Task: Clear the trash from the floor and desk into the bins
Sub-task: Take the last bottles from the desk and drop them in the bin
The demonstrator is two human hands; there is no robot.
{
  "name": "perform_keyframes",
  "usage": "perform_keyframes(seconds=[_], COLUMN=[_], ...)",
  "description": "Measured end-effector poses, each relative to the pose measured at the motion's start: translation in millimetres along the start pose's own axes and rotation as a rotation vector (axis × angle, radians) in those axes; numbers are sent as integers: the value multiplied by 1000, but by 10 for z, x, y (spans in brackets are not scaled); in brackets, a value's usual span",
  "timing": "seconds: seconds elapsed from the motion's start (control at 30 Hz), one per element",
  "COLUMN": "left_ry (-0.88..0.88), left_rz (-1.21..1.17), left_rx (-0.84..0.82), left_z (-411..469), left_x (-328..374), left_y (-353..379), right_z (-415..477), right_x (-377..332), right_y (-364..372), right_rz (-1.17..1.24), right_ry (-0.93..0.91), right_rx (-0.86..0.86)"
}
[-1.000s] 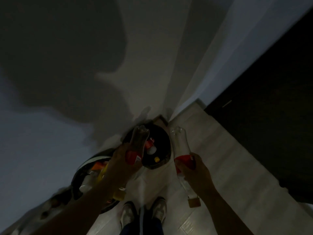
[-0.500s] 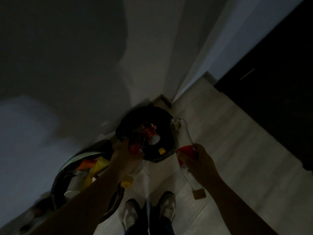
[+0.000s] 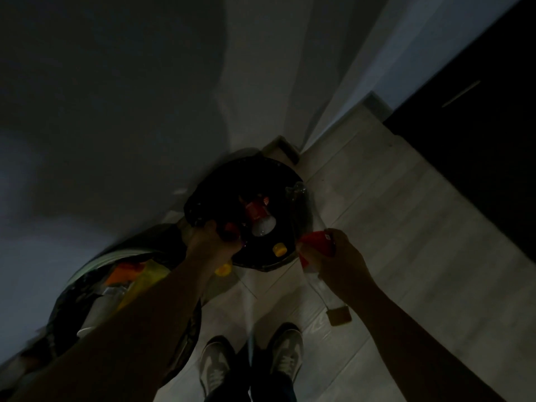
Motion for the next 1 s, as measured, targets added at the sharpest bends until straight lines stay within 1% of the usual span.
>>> perform_keyframes(seconds=[0.07, 0.17, 0.23, 0.3, 0.37, 0.47, 0.67, 0.73, 0.83, 0.9, 1.0], left_ry=[46, 104, 131, 111, 94, 37, 79, 71, 112, 120, 120], left_rz=[-25, -75, -21, 26, 79, 162, 224, 244, 262, 273, 274], left_rx=[36, 18, -7, -17, -17, -88, -73, -79, -58, -83, -110], left_z=[10, -16, -58, -97, -101, -84, -179, -164, -128, -113, -73], left_x=[26, 2, 0, -54, -133, -308, -318, -342, -346, -346, -375], left_y=[-22, -10, -1, -5, -11, 12, -71, -87, -116, -103, -92], right_z=[68, 158, 212, 276, 367, 487, 724, 825, 967, 1063, 1175], right_x=[25, 64, 67, 48, -8, -141, -420, -477, -493, -467, -419], right_y=[3, 26, 39, 35, 25, 4, -3, 1, 12, 60, 233], right_rz=[-2, 6, 6, -10, -71, -154, -363, -479, -668, -692, -694], right_ry=[9, 46, 80, 124, 159, 187, 132, 125, 168, 178, 158], right_rx=[-5, -30, -49, -53, -55, -44, 12, 35, 67, 37, -128])
Point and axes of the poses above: each hand's wrist, its own z-axis towards the middle knuckle, its own y-axis out of the palm, x = y × z, the point moved 8 cm from there along z, towards the middle knuckle, and after that the axes turned 15 degrees about -x, right-handed, at the moved point
